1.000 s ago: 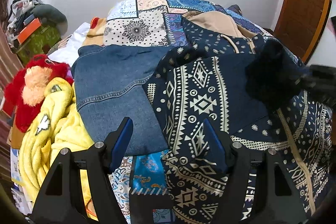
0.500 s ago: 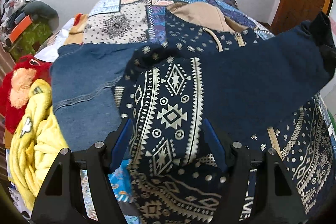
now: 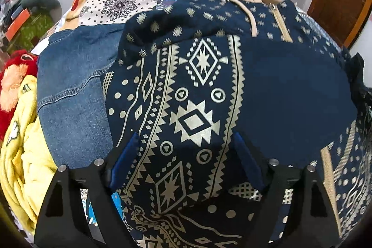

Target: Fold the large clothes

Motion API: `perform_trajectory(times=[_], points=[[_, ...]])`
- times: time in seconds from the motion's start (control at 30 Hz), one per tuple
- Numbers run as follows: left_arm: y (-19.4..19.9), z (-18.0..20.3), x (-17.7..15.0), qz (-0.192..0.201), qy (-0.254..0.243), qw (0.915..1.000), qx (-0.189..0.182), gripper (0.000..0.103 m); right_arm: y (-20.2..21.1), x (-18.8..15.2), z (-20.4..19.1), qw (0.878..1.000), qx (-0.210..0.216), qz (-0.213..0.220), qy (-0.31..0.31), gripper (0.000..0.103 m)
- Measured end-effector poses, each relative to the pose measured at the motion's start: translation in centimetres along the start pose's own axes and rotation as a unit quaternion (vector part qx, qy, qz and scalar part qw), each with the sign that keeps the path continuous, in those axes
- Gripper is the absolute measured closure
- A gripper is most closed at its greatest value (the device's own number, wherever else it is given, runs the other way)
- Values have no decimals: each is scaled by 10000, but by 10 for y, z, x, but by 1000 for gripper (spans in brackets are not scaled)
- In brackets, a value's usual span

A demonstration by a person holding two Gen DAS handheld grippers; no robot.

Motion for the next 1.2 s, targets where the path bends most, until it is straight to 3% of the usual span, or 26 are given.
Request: perform_trajectory(times=[0.2,0.43,0.47,0.5,0.53,0.57,0.63,0.67,0.8,0.93,1.07,1.2], points=[[-2,2,-3,105,-57,9998,154,12,-4,-2,6,9999,-57,-148,41,87],[-7,-3,-3,129,98,9998,122,6,12,-7,17,9981,-598,-83,122,76],[-8,-3,-4,127,118,9997,165,4,15,-7,19,9976,-673,-75,116,59],[-8,-3,-4,130,126,9997,184,4,19,-7,24,9966,-819,-39,109,30],[-8,-2,-5,135,128,9997,184,3,25,-7,28,9943,-1061,37,120,19],[-9,-2,-5,129,140,9997,183,2,33,-7,34,9894,-1426,203,169,12],[-10,-6,-4,60,245,9996,137,2,49,-8,45,9779,-2024,399,349,12],[-10,-8,-4,19,305,9995,125,2,54,-9,49,9762,-2097,399,388,12],[1,-4,1,8,237,9995,203,2,81,-16,68,9810,-1857,500,265,12],[29,7,14,324,140,9991,216,2,105,-20,96,9837,-1678,628,-121,12],[52,30,34,582,14,9983,6,2,109,-23,129,9856,-1378,642,-737,12],[57,62,51,678,-171,9972,-276,2,99,-31,162,9841,-724,548,-1528,12]])
Point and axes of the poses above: each gripper's, at about its wrist camera, not at the fingertips, and y roughly against the way its jaws point, z to its right, x to its top, the point moved 5 cm from there along -y, roughly the way its jaws point, and after that the axes turned 5 degrees about x, right-handed, at the moved point
